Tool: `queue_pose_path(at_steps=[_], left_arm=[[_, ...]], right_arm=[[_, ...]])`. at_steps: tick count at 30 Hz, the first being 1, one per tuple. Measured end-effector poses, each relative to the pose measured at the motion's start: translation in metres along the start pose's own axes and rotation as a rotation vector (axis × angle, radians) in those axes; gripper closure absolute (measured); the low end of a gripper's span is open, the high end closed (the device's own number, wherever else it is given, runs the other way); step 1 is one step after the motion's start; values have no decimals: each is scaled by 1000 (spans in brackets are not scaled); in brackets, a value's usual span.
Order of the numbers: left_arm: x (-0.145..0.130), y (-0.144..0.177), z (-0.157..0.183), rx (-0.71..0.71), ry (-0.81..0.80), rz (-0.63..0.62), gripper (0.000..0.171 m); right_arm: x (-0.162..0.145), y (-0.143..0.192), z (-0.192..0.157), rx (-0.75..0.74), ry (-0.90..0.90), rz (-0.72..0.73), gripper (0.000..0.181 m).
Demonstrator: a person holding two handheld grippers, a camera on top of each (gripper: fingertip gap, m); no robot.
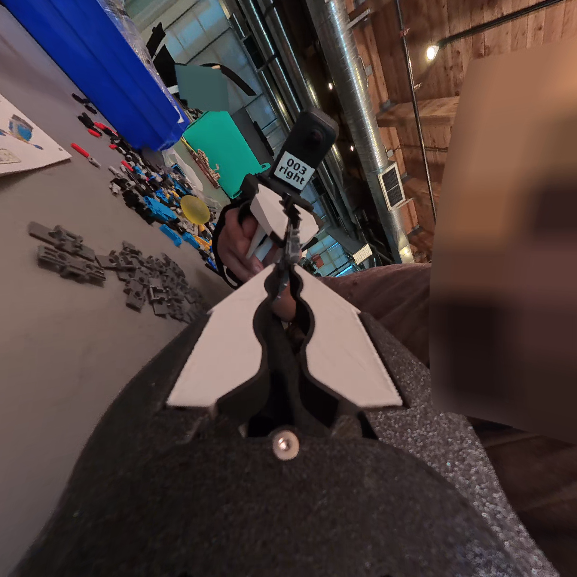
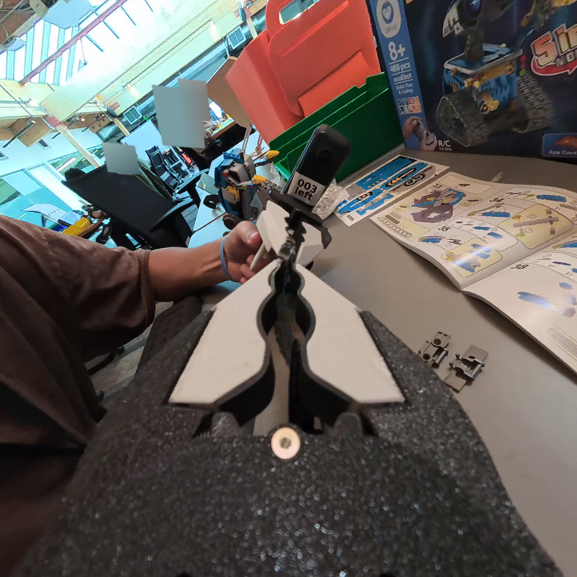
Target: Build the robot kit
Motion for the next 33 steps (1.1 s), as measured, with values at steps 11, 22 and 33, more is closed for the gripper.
queue_pose_path(at_steps=[11,22,33], left_arm=[[-1,4,-8,162,-55,-30,171],[-11,-5,14,570,-573,-305,169],[-61,-39,29,820,-922,-614,169]], right_arm=[[-11,-5,14,-10,-12,-87,174],[-17,1,-1,64,122,-196,141],[-49,-17,-42,-113,494,-541,163]])
Point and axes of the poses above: each gripper's, where its closed fingertips meet, y back along the fingers, x out of its top, z = x × y across the jaws, the point moved 4 cm from there along y, back along the fingers, and after that the axes turned 15 degrees about -z, right-handed, at the moved point
